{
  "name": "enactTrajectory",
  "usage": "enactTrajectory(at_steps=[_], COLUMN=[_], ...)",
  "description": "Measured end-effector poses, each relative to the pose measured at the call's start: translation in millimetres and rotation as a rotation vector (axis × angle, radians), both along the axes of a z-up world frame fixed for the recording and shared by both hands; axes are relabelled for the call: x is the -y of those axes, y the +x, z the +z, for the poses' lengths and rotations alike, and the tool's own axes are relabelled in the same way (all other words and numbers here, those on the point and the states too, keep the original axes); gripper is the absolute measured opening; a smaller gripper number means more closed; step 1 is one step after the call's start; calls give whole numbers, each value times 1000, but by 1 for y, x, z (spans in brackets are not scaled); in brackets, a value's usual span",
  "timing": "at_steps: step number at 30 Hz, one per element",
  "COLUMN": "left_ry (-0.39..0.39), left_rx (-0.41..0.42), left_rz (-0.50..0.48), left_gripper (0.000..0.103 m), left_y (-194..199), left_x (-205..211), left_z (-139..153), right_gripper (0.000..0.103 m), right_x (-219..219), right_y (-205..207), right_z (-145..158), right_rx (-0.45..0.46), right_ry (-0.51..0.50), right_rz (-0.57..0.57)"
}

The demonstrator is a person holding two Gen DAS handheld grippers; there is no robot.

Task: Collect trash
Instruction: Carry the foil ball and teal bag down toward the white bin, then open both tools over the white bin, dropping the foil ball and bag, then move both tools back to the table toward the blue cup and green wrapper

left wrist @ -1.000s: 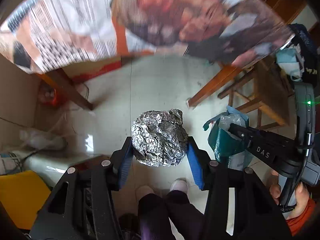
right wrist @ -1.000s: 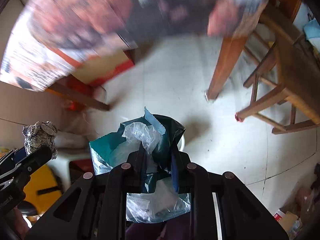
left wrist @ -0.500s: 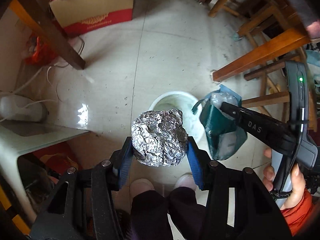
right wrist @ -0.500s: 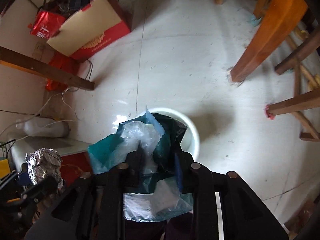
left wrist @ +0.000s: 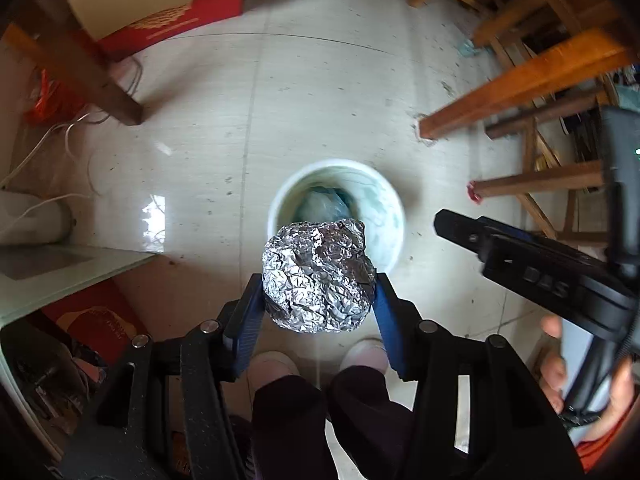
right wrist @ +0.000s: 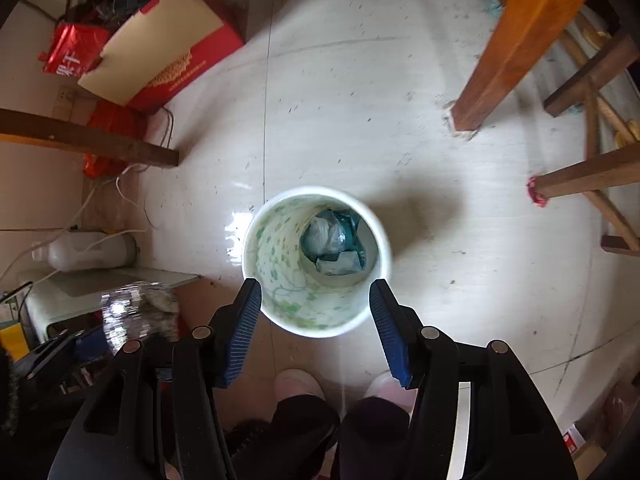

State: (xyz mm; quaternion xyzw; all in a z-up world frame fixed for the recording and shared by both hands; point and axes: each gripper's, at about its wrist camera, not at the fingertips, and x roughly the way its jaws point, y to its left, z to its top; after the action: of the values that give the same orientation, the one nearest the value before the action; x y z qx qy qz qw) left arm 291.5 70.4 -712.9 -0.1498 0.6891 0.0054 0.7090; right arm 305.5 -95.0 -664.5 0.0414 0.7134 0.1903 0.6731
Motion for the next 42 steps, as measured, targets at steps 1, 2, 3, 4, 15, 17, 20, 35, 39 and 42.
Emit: enactTrajectory(at_steps=[1, 2, 3, 4, 15, 17, 20, 35, 39, 42], left_ry=[-2, 2, 13, 18, 64, 75, 84, 124, 131, 125], left_rx=[-14, -28, -41, -40, 22, 43, 88, 426, 521, 597], left_rz=[-7, -9, -7, -5, -25, -25, -18, -39, -47, -51], left_gripper=[55, 60, 63, 63, 63, 63, 63, 63, 63, 63], left_y=[3, 5, 7, 7, 0, -3, -9, -52, -67, -78], left_x=[4, 7, 10, 13, 13, 10, 5, -18, -23, -28], left_z=[2, 3, 7, 12, 127, 157, 208, 464, 517, 551], right_gripper=[53, 53, 53, 53, 53, 53, 53, 53, 53, 53], right_x=[5, 8, 13, 16, 35, 35, 31, 17, 17, 19], right_y=[1, 1, 1, 1, -2, -5, -10, -50, -63, -72], right_z=[10, 18, 31, 39, 160, 189, 231, 444, 493, 526], right_rx=[14, 25, 38, 47, 125, 141, 169, 436, 520, 598], right_ry=[-11, -21, -32, -31, -8, 3, 21, 81, 86, 94], right_rz=[-2, -4, -10, -16, -47, -54, -61, -72, -73, -82])
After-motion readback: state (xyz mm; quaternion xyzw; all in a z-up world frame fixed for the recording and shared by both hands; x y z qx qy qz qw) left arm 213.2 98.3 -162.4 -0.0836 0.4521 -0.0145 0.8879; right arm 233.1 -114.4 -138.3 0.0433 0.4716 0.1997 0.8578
